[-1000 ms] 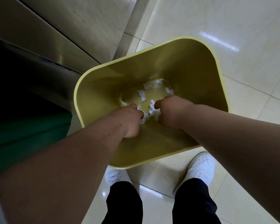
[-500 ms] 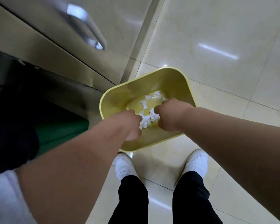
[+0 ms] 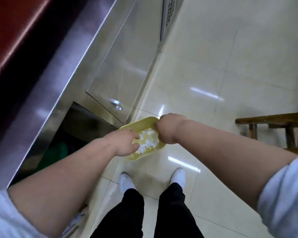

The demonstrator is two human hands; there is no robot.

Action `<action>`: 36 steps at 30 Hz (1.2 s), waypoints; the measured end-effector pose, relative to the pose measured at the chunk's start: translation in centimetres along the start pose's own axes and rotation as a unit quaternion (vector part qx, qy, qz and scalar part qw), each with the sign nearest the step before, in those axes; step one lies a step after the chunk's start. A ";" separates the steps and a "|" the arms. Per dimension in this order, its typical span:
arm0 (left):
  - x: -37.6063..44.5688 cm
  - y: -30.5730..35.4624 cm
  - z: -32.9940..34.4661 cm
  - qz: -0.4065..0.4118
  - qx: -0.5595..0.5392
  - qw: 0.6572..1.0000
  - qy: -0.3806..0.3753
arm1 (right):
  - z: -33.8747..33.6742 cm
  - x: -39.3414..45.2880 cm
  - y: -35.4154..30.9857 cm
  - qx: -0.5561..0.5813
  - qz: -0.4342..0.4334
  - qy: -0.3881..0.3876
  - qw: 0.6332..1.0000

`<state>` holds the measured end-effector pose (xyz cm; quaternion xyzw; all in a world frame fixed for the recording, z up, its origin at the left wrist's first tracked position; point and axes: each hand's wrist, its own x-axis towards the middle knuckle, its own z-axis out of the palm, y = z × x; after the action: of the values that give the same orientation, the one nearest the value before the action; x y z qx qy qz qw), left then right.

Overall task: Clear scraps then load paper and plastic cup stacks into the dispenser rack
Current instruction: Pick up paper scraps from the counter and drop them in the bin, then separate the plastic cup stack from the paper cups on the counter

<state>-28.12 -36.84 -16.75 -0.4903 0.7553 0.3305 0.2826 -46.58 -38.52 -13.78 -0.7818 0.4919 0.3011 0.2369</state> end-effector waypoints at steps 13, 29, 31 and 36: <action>-17.2 3.6 -9.8 0.035 0.013 0.991 0.125 | -12.7 -15.0 -3.5 -0.090 -0.019 0.084 0.992; -33.9 -2.8 -14.1 -0.107 -0.020 0.971 0.212 | -25.7 -18.9 -12.4 -0.188 -0.172 0.206 0.945; -35.9 -3.1 -13.9 -0.125 -0.039 0.964 0.230 | -26.7 -18.9 -14.0 -0.187 -0.213 0.218 0.934; -41.6 -2.7 -11.9 -0.185 -0.081 0.939 0.278 | -28.4 -19.2 -17.9 -0.160 -0.317 0.240 0.904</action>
<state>-11.85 -23.85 21.33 -0.7151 0.6704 0.1824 0.0770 -29.95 -38.22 21.09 -0.9724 0.2054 0.0879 0.0666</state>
